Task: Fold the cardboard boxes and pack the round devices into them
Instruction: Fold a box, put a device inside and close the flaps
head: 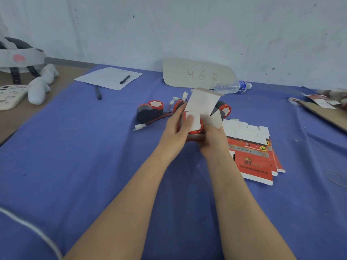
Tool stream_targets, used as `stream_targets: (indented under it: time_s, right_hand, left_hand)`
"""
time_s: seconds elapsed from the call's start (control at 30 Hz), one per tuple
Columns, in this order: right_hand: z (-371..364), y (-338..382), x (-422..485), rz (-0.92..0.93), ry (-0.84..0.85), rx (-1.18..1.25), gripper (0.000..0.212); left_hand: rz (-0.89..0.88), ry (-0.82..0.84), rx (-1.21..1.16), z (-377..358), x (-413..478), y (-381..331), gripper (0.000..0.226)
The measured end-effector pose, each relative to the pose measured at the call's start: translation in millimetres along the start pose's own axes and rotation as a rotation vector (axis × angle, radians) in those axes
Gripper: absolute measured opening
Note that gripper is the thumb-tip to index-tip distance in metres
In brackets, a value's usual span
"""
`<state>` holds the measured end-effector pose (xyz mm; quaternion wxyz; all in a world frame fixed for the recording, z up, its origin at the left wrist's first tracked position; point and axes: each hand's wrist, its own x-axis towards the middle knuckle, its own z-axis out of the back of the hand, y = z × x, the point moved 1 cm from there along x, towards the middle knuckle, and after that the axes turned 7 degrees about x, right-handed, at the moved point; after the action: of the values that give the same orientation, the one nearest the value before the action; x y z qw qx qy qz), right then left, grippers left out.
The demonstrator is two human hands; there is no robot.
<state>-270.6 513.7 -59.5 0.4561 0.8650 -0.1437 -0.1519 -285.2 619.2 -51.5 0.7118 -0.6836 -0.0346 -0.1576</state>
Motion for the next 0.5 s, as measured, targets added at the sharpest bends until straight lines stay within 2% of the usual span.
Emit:
stream_targets:
  time_s: [0.07, 0.17, 0.27, 0.4, 0.5]
  right_hand:
    - [-0.9, -0.7, -3.4, 0.081, -0.033, -0.094, 0.025]
    - [-6.9, -0.5, -12.3, 0.343, -0.076, -0.409, 0.016]
    - [-17.5, -3.3, -24.9, 0.565, 0.068, -0.545, 0.022]
    - [-20.6, -11.8, -27.2, 0.599, 0.265, -0.680, 0.023]
    - [-18.8, -10.8, -25.1, 0.492, 0.301, -0.609, 0.019]
  left_hand:
    - [-0.002, -0.036, 0.028, 2.4, -0.7, 6.8, 0.028]
    - [0.113, -0.118, -0.031, 6.5, 2.3, 10.2, 0.023]
    - [0.204, -0.190, -0.219, 11.4, 5.6, 10.9, 0.018]
    - [0.262, -0.298, -0.297, 18.6, 7.8, 13.1, 0.021]
    - [0.267, -0.315, -0.300, 21.3, 7.1, 15.1, 0.025]
